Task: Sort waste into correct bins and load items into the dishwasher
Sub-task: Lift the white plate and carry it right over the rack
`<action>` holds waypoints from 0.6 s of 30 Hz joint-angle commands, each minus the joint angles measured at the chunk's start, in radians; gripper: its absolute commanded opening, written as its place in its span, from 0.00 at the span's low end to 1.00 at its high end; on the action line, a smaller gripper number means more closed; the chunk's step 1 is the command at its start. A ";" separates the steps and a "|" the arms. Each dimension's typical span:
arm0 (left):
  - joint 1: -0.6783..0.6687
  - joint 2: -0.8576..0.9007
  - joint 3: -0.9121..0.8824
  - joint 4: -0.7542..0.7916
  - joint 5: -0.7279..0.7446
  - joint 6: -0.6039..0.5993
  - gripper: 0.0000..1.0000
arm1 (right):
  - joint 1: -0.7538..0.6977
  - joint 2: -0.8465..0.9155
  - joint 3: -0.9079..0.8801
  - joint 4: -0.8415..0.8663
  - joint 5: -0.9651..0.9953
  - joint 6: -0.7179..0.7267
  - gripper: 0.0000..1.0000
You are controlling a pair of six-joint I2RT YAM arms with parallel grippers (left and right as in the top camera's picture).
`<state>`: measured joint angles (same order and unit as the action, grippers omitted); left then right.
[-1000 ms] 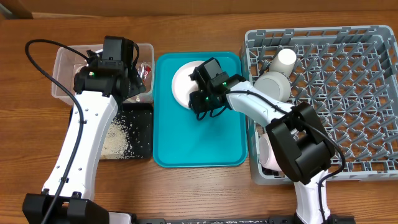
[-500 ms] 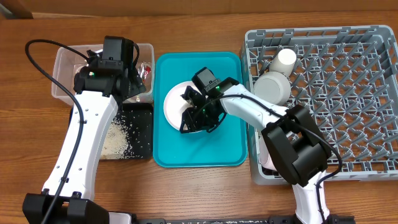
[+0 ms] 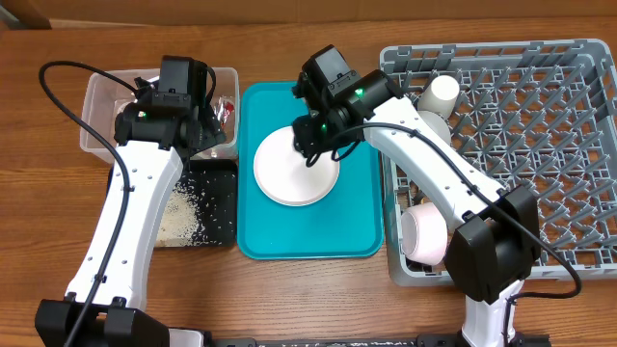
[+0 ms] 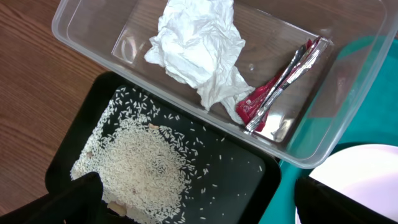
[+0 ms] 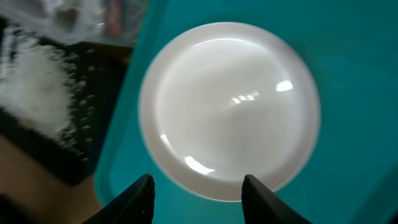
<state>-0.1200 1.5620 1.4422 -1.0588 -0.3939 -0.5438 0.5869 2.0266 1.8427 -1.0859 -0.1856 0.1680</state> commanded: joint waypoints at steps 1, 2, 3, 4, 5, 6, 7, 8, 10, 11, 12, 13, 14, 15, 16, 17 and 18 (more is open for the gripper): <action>-0.005 -0.004 0.012 0.000 -0.005 0.013 1.00 | -0.001 0.000 -0.057 0.023 0.185 -0.007 0.47; -0.005 -0.004 0.012 0.000 -0.005 0.013 1.00 | -0.001 0.000 -0.074 0.040 0.185 -0.007 0.47; -0.005 -0.004 0.012 0.000 -0.005 0.013 1.00 | -0.001 0.000 -0.092 0.058 0.185 -0.007 0.47; -0.005 -0.004 0.012 0.000 -0.005 0.013 1.00 | -0.001 0.000 -0.115 0.082 0.185 -0.007 0.47; -0.005 -0.004 0.012 0.000 -0.005 0.013 1.00 | -0.001 0.000 -0.134 0.100 0.185 -0.007 0.47; -0.005 -0.004 0.012 0.000 -0.005 0.013 1.00 | -0.001 0.000 -0.155 0.121 0.185 -0.007 0.47; -0.005 -0.004 0.012 0.001 -0.005 0.013 1.00 | -0.001 0.000 -0.176 0.141 0.188 -0.007 0.47; -0.005 -0.004 0.012 0.000 -0.005 0.013 1.00 | -0.001 0.000 -0.197 0.163 0.199 -0.007 0.47; -0.005 -0.004 0.012 0.000 -0.005 0.013 1.00 | -0.001 0.001 -0.242 0.207 0.233 -0.006 0.47; -0.005 -0.004 0.012 0.000 -0.005 0.013 1.00 | -0.001 0.001 -0.270 0.239 0.246 -0.006 0.47; -0.005 -0.004 0.012 0.000 -0.005 0.013 1.00 | -0.001 0.001 -0.294 0.265 0.250 -0.003 0.47; -0.005 -0.004 0.012 0.000 -0.005 0.013 1.00 | -0.001 0.001 -0.316 0.290 0.253 0.005 0.49; -0.005 -0.004 0.012 0.000 -0.005 0.013 1.00 | -0.001 0.001 -0.343 0.317 0.252 0.018 0.53; -0.005 -0.004 0.012 0.000 -0.005 0.013 1.00 | -0.003 0.001 -0.367 0.339 0.252 0.025 0.54; -0.005 -0.004 0.012 0.000 -0.005 0.013 1.00 | -0.003 0.001 -0.386 0.355 0.252 0.029 0.56; -0.005 -0.004 0.012 0.000 -0.005 0.013 1.00 | -0.004 0.001 -0.405 0.371 0.252 0.033 0.56; -0.005 -0.004 0.012 0.000 -0.005 0.013 1.00 | -0.004 0.001 -0.427 0.391 0.252 0.041 0.57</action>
<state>-0.1200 1.5620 1.4422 -1.0588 -0.3939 -0.5434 0.5869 2.0274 1.4624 -0.7261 0.0429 0.1814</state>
